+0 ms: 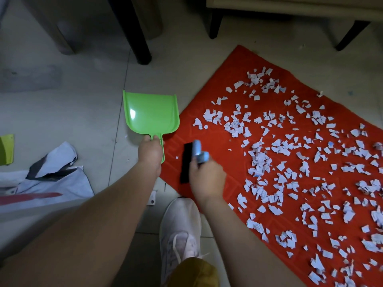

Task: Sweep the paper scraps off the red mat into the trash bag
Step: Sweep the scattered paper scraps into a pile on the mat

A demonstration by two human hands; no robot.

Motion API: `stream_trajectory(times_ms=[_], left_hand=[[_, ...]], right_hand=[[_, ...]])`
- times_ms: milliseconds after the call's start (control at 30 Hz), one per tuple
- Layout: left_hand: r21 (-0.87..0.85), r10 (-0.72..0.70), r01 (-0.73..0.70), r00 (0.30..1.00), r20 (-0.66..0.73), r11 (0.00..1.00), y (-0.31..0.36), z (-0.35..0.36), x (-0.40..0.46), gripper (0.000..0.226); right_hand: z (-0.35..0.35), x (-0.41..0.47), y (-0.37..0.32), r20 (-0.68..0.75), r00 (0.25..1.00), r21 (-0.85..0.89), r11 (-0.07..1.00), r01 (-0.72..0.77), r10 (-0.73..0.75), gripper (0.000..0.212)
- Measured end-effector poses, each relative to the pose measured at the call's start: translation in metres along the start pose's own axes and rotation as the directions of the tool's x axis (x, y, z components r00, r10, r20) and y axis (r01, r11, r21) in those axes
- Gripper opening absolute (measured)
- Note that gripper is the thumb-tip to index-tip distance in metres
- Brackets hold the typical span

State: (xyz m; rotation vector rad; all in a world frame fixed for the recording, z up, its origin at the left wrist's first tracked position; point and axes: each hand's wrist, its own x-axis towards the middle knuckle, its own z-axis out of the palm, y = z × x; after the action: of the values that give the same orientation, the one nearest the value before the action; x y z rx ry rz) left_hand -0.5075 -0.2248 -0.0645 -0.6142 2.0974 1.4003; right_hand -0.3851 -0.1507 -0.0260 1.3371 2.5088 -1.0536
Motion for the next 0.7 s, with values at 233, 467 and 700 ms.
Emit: stream_trajectory(times_ms=[233, 467, 700], left_hand=[[0.000, -0.008, 0.008, 1.000, 0.011, 1.000, 0.001, 0.006, -0.002, 0.018], [0.004, -0.013, 0.013, 1.000, 0.028, 1.000, -0.003, 0.012, -0.005, 0.018], [0.031, 0.001, -0.002, 1.000, 0.028, 1.000, -0.004, 0.014, -0.004, 0.017]], right_hand=[[-0.018, 0.001, 0.001, -0.263, 0.956, 0.254, 0.965, -0.062, 0.131, 0.035], [-0.001, 0.004, -0.003, 0.102, 0.994, 0.005, 0.999, -0.041, 0.041, 0.035], [-0.027, 0.001, 0.018, -0.292, 0.942, 0.119, 0.984, -0.133, 0.163, 0.036]])
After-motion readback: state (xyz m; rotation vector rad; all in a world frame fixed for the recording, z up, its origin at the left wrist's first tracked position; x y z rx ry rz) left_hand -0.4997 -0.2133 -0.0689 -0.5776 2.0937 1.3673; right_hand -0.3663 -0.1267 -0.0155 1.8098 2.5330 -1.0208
